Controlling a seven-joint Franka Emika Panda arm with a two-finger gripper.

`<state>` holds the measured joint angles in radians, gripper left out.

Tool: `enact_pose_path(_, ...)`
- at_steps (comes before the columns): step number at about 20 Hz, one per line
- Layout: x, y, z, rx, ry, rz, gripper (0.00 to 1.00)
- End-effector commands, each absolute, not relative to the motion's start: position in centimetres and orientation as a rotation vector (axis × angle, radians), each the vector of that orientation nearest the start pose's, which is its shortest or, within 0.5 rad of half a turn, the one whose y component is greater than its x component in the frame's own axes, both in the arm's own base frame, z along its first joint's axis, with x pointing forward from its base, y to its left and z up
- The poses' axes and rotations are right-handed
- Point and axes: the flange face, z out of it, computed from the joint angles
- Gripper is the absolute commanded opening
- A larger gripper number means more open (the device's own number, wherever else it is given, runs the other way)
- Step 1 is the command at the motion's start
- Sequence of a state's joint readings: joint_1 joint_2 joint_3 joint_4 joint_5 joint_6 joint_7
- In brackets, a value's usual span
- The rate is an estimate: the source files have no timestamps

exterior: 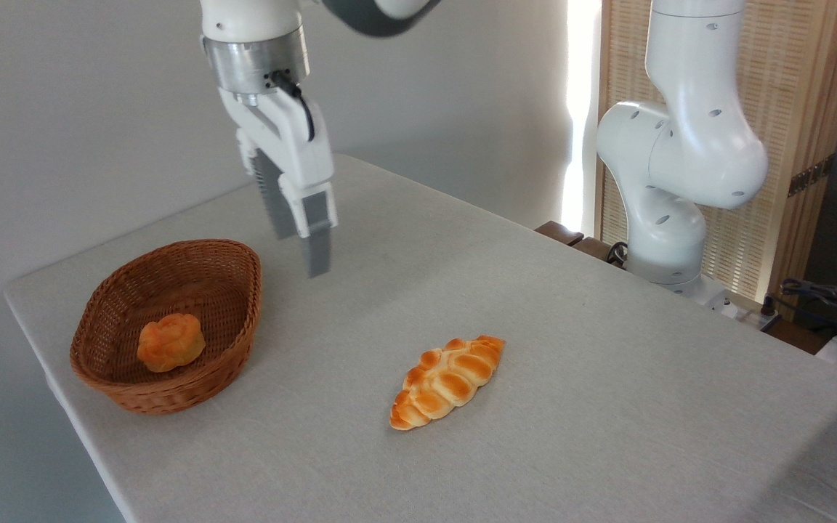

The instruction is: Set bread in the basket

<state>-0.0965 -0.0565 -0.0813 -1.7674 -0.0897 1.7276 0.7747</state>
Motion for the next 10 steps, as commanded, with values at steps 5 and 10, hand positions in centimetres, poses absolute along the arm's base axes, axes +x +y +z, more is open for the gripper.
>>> enact_pose_path(5,54.9,-4.1,62.4,-2.786,1.323,-0.017,1.00)
enact_pose_path(10,55.2,-3.8,63.0,-2.806,1.292,-0.035,1.00)
